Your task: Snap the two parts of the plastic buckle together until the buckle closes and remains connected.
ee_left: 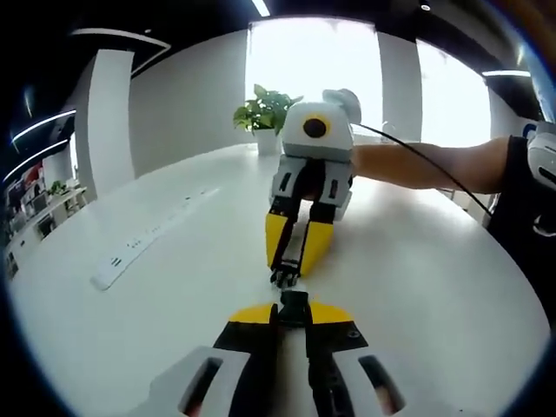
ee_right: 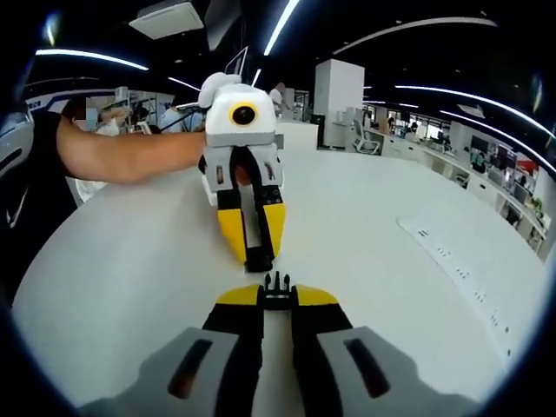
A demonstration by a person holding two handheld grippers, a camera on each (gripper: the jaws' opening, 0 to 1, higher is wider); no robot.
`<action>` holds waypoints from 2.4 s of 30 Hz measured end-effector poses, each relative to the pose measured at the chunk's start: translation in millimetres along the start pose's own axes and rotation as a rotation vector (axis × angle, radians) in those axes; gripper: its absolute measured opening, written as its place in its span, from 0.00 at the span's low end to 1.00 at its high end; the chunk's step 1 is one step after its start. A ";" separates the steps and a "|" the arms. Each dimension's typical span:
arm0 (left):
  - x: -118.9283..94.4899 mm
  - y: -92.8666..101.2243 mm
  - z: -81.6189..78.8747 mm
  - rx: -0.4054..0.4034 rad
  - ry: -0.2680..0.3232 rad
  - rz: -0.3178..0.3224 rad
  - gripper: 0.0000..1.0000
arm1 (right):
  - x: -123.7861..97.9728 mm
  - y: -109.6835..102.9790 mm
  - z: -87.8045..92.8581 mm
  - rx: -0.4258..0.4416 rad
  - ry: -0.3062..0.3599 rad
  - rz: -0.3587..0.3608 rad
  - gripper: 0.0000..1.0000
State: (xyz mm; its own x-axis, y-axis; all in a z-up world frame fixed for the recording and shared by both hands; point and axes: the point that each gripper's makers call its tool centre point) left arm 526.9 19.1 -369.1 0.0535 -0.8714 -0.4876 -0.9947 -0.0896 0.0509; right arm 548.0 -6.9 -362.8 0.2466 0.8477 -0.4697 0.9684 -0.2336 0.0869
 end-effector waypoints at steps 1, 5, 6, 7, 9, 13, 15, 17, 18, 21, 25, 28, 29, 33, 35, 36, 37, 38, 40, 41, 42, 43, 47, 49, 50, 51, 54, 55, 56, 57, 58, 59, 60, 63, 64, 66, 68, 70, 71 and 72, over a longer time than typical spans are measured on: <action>-0.5 0.2 -2.0 0.005 0.003 0.002 0.11 | -0.7 -1.1 -1.7 0.000 0.001 -0.003 0.10; -1.8 2.2 -3.2 0.005 -0.004 0.012 0.11 | -1.0 -3.8 -2.2 -0.001 -0.003 -0.007 0.10; -2.2 1.2 -1.5 0.006 -0.014 0.005 0.11 | -1.2 -3.5 -2.0 0.000 -0.002 -0.006 0.10; -2.5 0.5 -0.6 0.004 -0.018 0.001 0.11 | -1.3 -3.8 -1.7 0.001 -0.001 -0.004 0.10; -4.5 -2.7 2.1 -0.015 -0.024 -0.014 0.11 | -2.4 -2.9 -0.8 0.004 0.000 -0.003 0.10; -8.5 3.2 4.1 -0.076 -0.023 -0.003 0.11 | -3.8 -6.3 -0.4 0.008 0.001 0.003 0.11; -9.3 1.4 2.3 -0.079 -0.017 -0.006 0.11 | -4.7 -5.7 -1.8 0.015 0.002 -0.002 0.11; -9.6 1.1 0.6 -0.075 -0.014 -0.008 0.11 | -4.6 -7.7 -2.5 0.018 0.000 -0.005 0.11; -9.6 4.2 -0.4 -0.072 -0.014 -0.005 0.11 | -4.7 -8.4 -3.1 0.015 0.001 -0.003 0.11; -9.8 6.1 -3.3 -0.054 -0.013 -0.015 0.11 | -5.7 -7.5 -4.8 0.010 0.002 0.004 0.11; -9.9 8.5 -6.2 -0.050 -0.004 -0.018 0.11 | -6.7 -6.9 -6.3 0.004 0.000 0.013 0.11; -9.9 6.4 -5.5 -0.049 -0.006 -0.028 0.11 | -6.7 -7.9 -7.3 0.001 -0.001 0.014 0.11; -10.0 6.4 -5.2 -0.052 -0.005 -0.028 0.11 | -6.4 -9.1 -7.5 -0.001 -0.001 0.016 0.11; -9.1 6.5 -1.5 -0.056 -0.019 -0.042 0.11 | -6.7 -9.5 -8.6 -0.003 -0.003 0.019 0.11; -9.1 8.6 -1.5 -0.059 -0.015 -0.036 0.11 | -6.2 -11.6 -7.8 -0.004 -0.008 0.016 0.11; -9.3 9.2 -1.9 -0.059 -0.013 -0.038 0.11 | -6.2 -11.8 -8.2 -0.004 -0.006 0.016 0.11; -9.3 9.8 -2.1 -0.061 -0.011 -0.036 0.11 | -6.3 -11.9 -8.7 -0.003 -0.004 0.017 0.11; -9.4 11.1 -2.3 -0.063 -0.011 -0.035 0.11 | -6.3 -12.1 -9.8 0.001 0.000 0.019 0.11; -10.0 12.2 -3.0 -0.067 -0.010 -0.040 0.11 | -5.8 -13.5 -12.0 0.007 0.010 0.016 0.11; -10.7 13.7 -3.3 -0.068 -0.010 -0.038 0.11 | -5.7 -15.1 -12.8 0.006 0.011 0.015 0.11; -11.4 14.8 -3.6 -0.068 -0.009 -0.039 0.11 | -5.9 -16.6 -13.6 0.006 0.014 0.013 0.11; -11.9 16.4 -4.0 -0.070 -0.007 -0.037 0.11 | -6.2 -17.2 -14.3 0.006 0.017 0.009 0.11; -12.1 23.6 -3.7 -0.069 -0.007 -0.030 0.11 | -7.8 -18.0 -12.5 0.010 0.007 0.007 0.11; -11.4 26.9 -3.0 -0.068 -0.007 -0.029 0.11 | -8.3 -17.6 -11.9 0.017 0.007 0.009 0.11; -10.8 28.4 -2.5 -0.068 -0.008 -0.028 0.11 | -8.6 -18.0 -11.5 0.019 0.007 0.009 0.11; -10.1 31.0 -2.0 -0.069 -0.010 -0.025 0.11 | -9.0 -18.4 -11.2 0.020 0.008 0.010 0.11; -9.6 31.3 -2.3 -0.072 -0.013 -0.013 0.11 | -10.9 -21.1 -11.4 0.018 0.010 0.018 0.11; -9.2 32.9 -2.3 -0.073 -0.016 -0.004 0.11 | -12.2 -19.0 -11.7 0.024 0.013 0.018 0.11; -8.8 34.2 -2.5 -0.067 -0.020 -0.005 0.11 | -12.8 -18.4 -11.9 0.024 0.015 0.018 0.11; -8.8 35.2 -2.8 -0.064 -0.024 -0.007 0.11 | -13.7 -16.4 -11.5 0.028 0.014 0.017 0.11; -9.3 35.9 -3.5 -0.060 -0.024 -0.010 0.11 | -14.0 -16.4 -11.3 0.029 0.014 0.016 0.11; -10.3 36.2 -4.7 -0.060 -0.021 -0.014 0.11 | -13.5 -17.7 -11.1 0.028 0.013 0.016 0.11; -11.3 36.4 -6.1 -0.062 -0.014 -0.016 0.11 | -13.7 -18.0 -10.9 0.027 0.012 0.017 0.11; -12.6 30.8 -8.2 -0.064 -0.008 -0.018 0.11 | -15.8 -21.3 -9.7 0.025 0.013 0.018 0.11; -12.2 30.7 -7.2 -0.056 -0.018 -0.023 0.11 | -16.3 -21.6 -9.2 0.025 0.010 0.018 0.11; -13.2 25.4 -7.2 -0.056 -0.021 -0.025 0.11 | -18.5 -20.0 -8.3 0.023 0.008 0.021 0.11; -13.8 24.3 -8.4 -0.058 -0.017 -0.024 0.11 | -20.7 -18.5 -9.5 0.023 0.014 0.026 0.11; -13.4 24.5 -8.7 -0.059 -0.020 -0.020 0.11 | -21.2 -19.3 -9.9 0.025 0.017 0.026 0.11; -13.2 24.6 -8.3 -0.058 -0.025 -0.017 0.11 | -20.9 -21.2 -9.9 0.025 0.017 0.025 0.11; -12.6 24.1 -8.1 -0.056 -0.029 -0.018 0.11 | -20.9 -21.6 -10.0 0.025 0.017 0.024 0.11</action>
State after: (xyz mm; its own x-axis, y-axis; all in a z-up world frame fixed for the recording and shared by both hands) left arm 503.0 24.0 -354.7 0.0676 -0.8550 -0.5142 -0.9871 -0.1324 0.0905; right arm 522.3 -14.8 -346.1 0.2708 0.8497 -0.4524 0.9610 -0.2656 0.0763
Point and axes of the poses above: the point that each gripper's makers call its tool centre point, and the gripper's own axes: x roughly forward along the fingers, y roughly to its right, z roughly out of its underside, and after that the axes turned 1 degree about z, right-handed
